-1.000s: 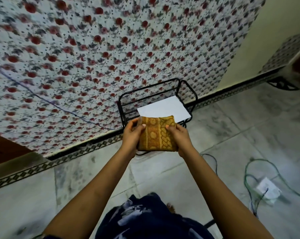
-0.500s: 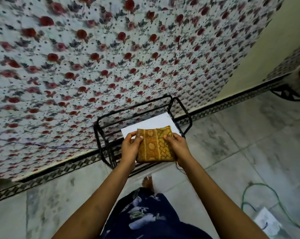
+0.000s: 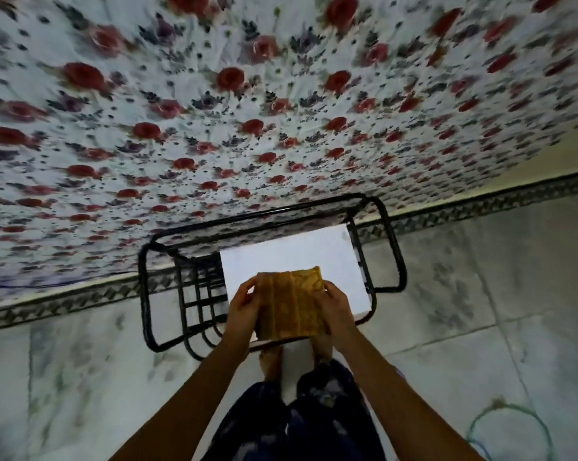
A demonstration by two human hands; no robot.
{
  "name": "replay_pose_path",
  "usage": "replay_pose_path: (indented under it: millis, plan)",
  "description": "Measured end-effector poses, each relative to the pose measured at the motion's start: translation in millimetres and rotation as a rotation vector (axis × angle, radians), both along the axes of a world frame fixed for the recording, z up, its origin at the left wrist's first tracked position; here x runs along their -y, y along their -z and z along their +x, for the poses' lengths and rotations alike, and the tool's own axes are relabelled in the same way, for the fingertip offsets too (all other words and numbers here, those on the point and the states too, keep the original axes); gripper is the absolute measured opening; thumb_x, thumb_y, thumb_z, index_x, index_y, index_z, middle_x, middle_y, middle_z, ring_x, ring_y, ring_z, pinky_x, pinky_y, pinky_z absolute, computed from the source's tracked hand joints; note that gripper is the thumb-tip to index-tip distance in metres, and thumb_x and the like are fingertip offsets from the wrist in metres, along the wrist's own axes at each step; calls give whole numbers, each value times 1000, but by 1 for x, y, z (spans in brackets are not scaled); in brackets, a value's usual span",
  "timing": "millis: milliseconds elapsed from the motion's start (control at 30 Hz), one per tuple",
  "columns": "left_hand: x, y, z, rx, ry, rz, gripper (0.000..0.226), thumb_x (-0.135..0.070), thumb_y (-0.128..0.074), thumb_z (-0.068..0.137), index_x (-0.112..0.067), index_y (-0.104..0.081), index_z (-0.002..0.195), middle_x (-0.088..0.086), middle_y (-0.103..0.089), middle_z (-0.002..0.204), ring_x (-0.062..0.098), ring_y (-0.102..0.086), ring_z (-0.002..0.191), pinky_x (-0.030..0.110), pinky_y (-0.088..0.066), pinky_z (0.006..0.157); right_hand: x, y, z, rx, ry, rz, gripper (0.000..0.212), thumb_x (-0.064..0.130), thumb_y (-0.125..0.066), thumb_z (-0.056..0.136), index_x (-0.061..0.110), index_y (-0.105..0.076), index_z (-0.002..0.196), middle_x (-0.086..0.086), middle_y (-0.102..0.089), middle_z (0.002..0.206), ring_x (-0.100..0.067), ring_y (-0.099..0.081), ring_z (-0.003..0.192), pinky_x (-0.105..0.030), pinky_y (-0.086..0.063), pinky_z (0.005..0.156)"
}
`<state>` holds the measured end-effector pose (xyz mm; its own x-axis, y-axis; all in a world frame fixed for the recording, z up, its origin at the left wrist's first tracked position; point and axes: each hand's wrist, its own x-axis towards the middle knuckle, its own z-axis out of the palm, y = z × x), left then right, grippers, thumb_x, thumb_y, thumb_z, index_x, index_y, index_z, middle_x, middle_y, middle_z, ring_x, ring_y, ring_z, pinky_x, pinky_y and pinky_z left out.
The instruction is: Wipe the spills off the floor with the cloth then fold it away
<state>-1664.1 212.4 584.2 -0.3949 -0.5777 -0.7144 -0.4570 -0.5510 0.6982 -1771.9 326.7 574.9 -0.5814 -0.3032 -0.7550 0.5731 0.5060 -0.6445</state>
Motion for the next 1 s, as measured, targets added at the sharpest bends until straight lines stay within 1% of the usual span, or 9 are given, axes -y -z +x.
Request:
replay_pose_path:
  millis: [100, 167, 233, 433, 533, 600, 767, 900, 1000]
  plan:
    - [14, 52, -19, 63, -73, 44, 29, -9, -49, 95, -23, -57, 120, 11, -63, 113, 26, -62, 96, 34, -52, 76, 16, 57, -24, -1, -157, 45, 24, 11, -54, 93, 12, -58, 117, -8, -62, 115, -31, -59, 109, -40, -47, 97]
    - [23, 76, -28, 92, -82, 40, 32, -8, -48, 95, -25, -58, 119, 10, -64, 114, 26, -62, 97, 38, -53, 79, 25, 75, -38, 21, -230, 69, 34, 9, -53, 93, 12, -52, 127, -3, -57, 114, -26, -57, 109, -31, -47, 91]
    - [30, 104, -40, 114, -99, 37, 34, -7, -45, 95, -29, -59, 117, 9, -64, 114, 27, -62, 100, 43, -54, 81, 34, 102, -53, 61, -263, 49, 37, 8, -54, 92, 14, -50, 128, -4, -57, 118, -24, -57, 106, -31, -50, 86]
    - [47, 162, -68, 91, -184, -18, 30, -11, -51, 95, -27, -57, 120, 6, -65, 105, 22, -63, 91, 23, -55, 57, 64, 161, -87, 48, -284, 15, 34, 3, -51, 93, 11, -51, 126, -6, -59, 109, -20, -58, 94, -20, -55, 62]
    - [51, 181, -75, 104, -200, -32, 32, -11, -50, 94, -29, -57, 120, 7, -63, 109, 22, -62, 92, 18, -51, 50, 71, 181, -91, -38, -304, 25, 35, 8, -55, 92, 11, -52, 126, -12, -59, 120, -27, -59, 105, -40, -55, 86]
    - [52, 186, -75, 127, -179, -52, 35, -9, -49, 94, -29, -56, 122, 8, -61, 113, 23, -60, 96, 21, -52, 53, 73, 184, -90, -79, -333, 48, 37, 8, -58, 89, 11, -51, 126, -12, -59, 121, -31, -57, 110, -46, -50, 94]
    - [51, 193, -70, 193, -103, -106, 41, -2, -49, 90, -27, -54, 122, 7, -59, 117, 24, -57, 101, 30, -52, 68, 74, 188, -86, -183, -426, 145, 50, 11, -65, 85, 9, -45, 130, -15, -55, 127, -32, -51, 118, -47, -46, 99]
    - [55, 190, -69, 273, 7, -164, 46, -1, -52, 88, -19, -51, 129, 12, -58, 122, 24, -57, 100, 42, -54, 83, 75, 186, -85, -250, -525, 213, 49, 9, -60, 87, 9, -42, 134, -13, -52, 130, -31, -50, 120, -41, -45, 100]
    - [55, 181, -66, 374, 147, -270, 50, -7, -58, 88, -17, -46, 135, 13, -51, 129, 28, -52, 115, 37, -46, 93, 66, 176, -83, -255, -512, 200, 53, 16, -58, 90, 12, -37, 139, -9, -46, 140, -27, -46, 126, -41, -43, 103]
